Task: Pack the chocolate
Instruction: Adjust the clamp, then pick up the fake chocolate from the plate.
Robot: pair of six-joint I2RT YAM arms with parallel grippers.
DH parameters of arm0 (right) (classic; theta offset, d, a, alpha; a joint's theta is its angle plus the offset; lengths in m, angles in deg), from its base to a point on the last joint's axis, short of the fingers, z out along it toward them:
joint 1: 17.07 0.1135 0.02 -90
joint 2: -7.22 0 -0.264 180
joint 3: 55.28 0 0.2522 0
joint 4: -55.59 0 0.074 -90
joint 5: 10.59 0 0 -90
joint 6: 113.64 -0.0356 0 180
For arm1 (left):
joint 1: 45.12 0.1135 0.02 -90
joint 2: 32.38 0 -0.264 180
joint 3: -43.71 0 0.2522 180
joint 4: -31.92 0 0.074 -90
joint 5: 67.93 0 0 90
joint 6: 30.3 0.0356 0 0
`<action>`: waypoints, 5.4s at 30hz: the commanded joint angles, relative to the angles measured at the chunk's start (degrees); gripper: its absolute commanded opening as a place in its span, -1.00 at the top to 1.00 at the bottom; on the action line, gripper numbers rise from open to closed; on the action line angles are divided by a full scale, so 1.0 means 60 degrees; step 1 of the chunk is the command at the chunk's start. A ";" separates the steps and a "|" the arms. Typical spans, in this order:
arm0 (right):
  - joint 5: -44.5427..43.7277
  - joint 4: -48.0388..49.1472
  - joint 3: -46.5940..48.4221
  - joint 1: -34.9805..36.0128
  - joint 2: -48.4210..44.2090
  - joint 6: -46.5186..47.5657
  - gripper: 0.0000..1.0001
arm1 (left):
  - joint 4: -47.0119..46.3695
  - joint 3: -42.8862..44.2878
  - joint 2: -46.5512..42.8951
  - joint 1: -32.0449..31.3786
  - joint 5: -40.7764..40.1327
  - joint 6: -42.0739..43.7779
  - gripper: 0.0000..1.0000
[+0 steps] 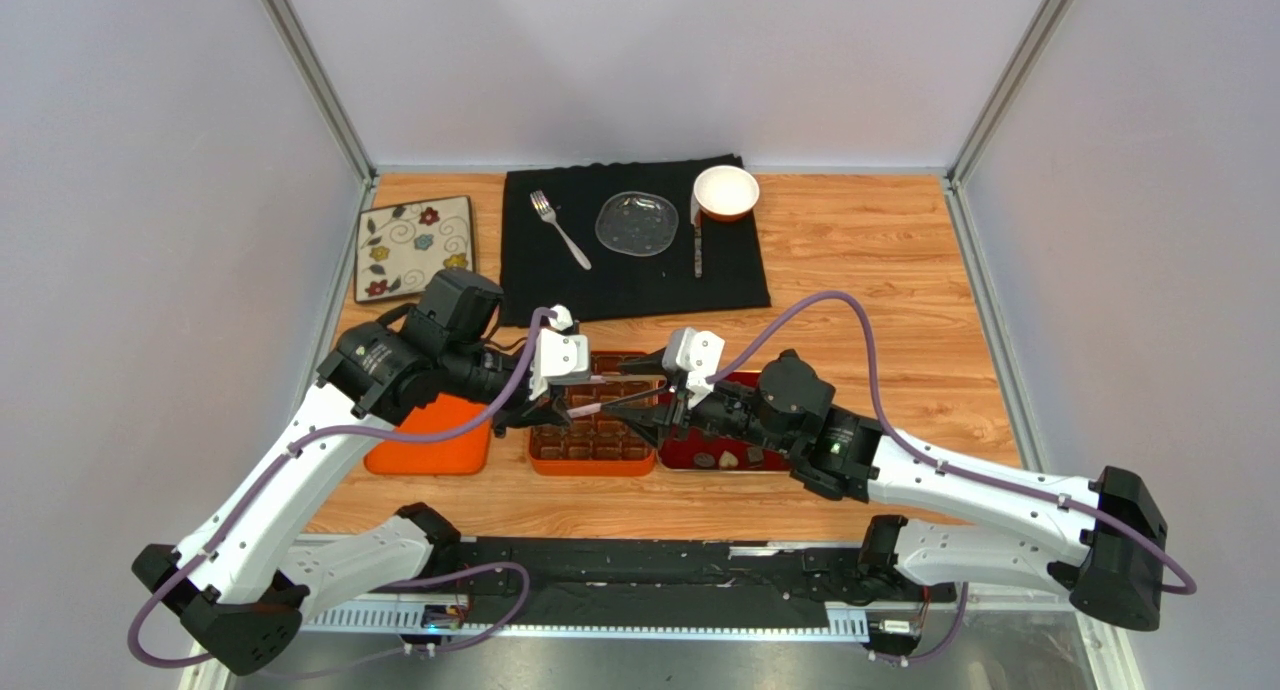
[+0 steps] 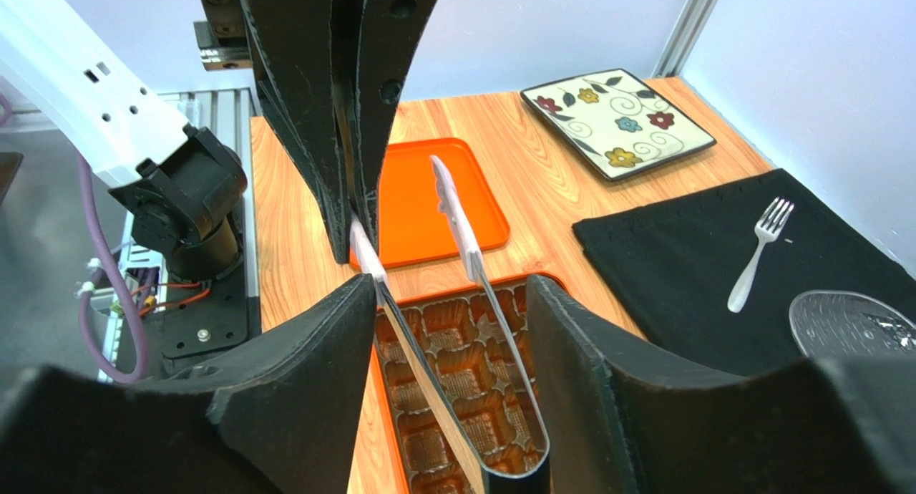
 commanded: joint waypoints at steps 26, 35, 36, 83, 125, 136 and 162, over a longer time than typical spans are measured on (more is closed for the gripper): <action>0.0317 -0.0928 0.0624 0.0092 -0.0433 -0.0482 0.17 | -0.0132 0.0104 -0.0197 0.0007 0.0124 -0.0028 1.00; 0.0272 -0.1074 0.0771 0.0106 -0.0477 -0.0819 0.26 | -0.0146 0.0133 -0.0153 0.0007 -0.0007 -0.0086 0.99; 0.0258 -0.1132 0.0800 0.0106 -0.0463 -0.0862 0.27 | -0.0146 0.0147 -0.0138 0.0007 -0.0095 -0.0116 0.93; -0.5324 -0.7505 -0.0430 -0.0011 -0.3070 -0.3866 0.43 | -0.2783 -0.2753 0.1136 0.4255 -0.0096 -0.1478 0.03; -0.4898 -0.6128 -0.1207 -0.0567 -0.2001 -0.4056 0.27 | -0.2358 -0.2489 0.0814 0.4270 0.0212 -0.1302 0.14; -0.4606 -0.5689 -0.1353 -0.0816 -0.1723 -0.3895 0.28 | -0.2241 -0.2416 0.0755 0.4270 0.0182 -0.1214 0.18; -0.4225 -0.5703 -0.0754 -0.1080 -0.1898 -0.3325 0.47 | -0.3750 -0.4144 0.0900 0.5089 -0.1253 -0.1917 -0.44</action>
